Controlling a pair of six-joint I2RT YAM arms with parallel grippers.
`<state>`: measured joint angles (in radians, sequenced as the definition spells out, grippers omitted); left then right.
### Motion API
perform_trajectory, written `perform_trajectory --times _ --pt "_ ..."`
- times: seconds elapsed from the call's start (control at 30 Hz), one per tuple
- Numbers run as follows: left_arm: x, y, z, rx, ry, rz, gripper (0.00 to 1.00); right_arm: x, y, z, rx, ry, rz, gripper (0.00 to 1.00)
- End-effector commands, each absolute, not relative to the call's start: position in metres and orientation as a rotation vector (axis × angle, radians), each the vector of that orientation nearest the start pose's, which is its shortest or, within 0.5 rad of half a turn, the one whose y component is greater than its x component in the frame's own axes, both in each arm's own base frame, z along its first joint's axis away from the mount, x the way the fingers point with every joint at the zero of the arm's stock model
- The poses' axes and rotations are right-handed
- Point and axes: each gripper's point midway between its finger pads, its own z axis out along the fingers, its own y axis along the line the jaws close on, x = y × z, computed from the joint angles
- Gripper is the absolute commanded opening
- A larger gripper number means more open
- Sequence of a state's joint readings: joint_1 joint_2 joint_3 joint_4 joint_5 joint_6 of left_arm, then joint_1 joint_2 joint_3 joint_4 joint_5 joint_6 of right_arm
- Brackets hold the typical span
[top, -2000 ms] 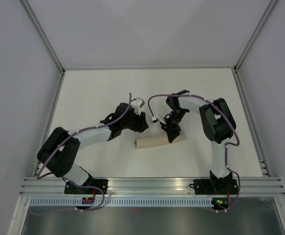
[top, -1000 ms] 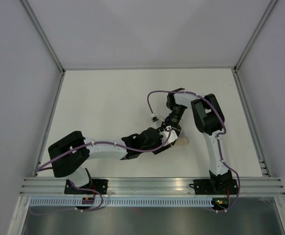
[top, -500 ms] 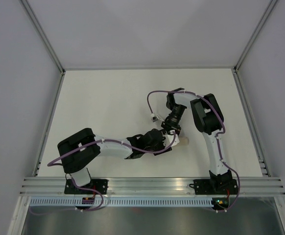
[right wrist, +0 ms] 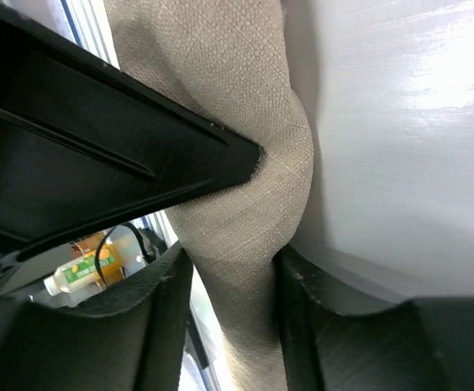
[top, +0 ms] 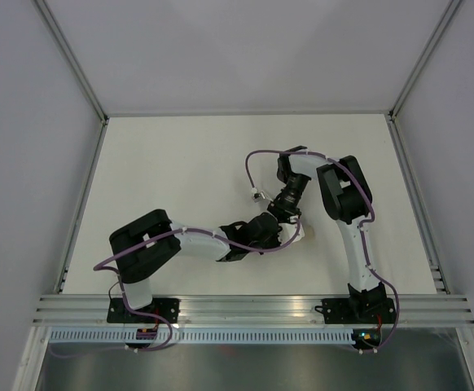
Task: Fold the napkin, place the utensils inside, and roll it up
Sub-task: Roll the napkin at the center of the board.
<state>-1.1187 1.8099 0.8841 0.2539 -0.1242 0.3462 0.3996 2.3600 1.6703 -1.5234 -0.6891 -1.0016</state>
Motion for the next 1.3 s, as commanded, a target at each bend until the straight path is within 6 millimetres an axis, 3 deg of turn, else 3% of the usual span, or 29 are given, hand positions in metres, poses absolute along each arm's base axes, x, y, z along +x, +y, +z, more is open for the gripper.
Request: perform_trajectory --times 0.0,0.17,0.2,0.23,0.27,0.47,0.57,0.67,0.8,0.87,0.9,0.97,1.0,1.1,1.27 --pt "0.227 -0.388 0.023 1.473 1.752 -0.297 0.24 0.276 0.178 -0.026 -1.893 2.519 1.067 0.52" --pt "0.227 -0.382 0.015 1.454 1.843 -0.332 0.11 0.302 0.184 -0.001 -1.72 2.493 1.018 0.58" --pt "0.228 -0.38 0.013 1.432 1.875 -0.342 0.11 0.31 0.18 0.01 -1.675 2.485 0.999 0.66" --pt "0.231 -0.377 0.012 1.419 1.896 -0.342 0.1 0.317 0.181 0.016 -1.622 2.493 0.976 0.92" --pt "0.232 -0.376 0.01 1.405 1.913 -0.345 0.1 0.323 0.179 0.021 -1.596 2.488 0.955 0.98" --pt "0.237 -0.373 0.007 1.297 2.028 -0.34 0.1 0.368 0.159 0.066 -1.276 2.492 0.779 0.98" --pt "0.246 -0.37 0.002 1.231 2.108 -0.31 0.1 0.389 0.14 0.081 -1.125 2.496 0.693 0.98" --pt "0.256 -0.361 -0.002 1.096 2.239 -0.276 0.11 0.411 0.109 0.113 -0.913 2.471 0.623 0.98" --pt "0.266 -0.36 -0.006 0.931 2.366 -0.262 0.11 0.418 0.076 0.145 -0.795 2.426 0.526 0.98" --pt "0.271 -0.36 -0.011 0.817 2.45 -0.233 0.12 0.416 0.073 0.158 -0.786 2.399 0.507 0.98" --pt "0.278 -0.354 -0.013 0.759 2.483 -0.189 0.12 0.416 0.059 0.17 -0.742 2.384 0.475 0.98" --pt "0.29 -0.356 -0.01 0.614 2.529 -0.168 0.12 0.415 0.054 0.18 -0.707 2.369 0.453 0.98" --pt "0.296 -0.345 -0.018 0.558 2.574 -0.132 0.13 0.412 0.051 0.19 -0.697 2.349 0.43 0.98" --pt "0.312 -0.337 -0.02 0.362 2.618 -0.146 0.16 0.405 0.049 0.205 -0.685 2.318 0.399 0.98" --pt "0.333 -0.346 -0.018 0.155 2.643 -0.18 0.18 0.396 0.052 0.218 -0.669 2.291 0.41 0.98"
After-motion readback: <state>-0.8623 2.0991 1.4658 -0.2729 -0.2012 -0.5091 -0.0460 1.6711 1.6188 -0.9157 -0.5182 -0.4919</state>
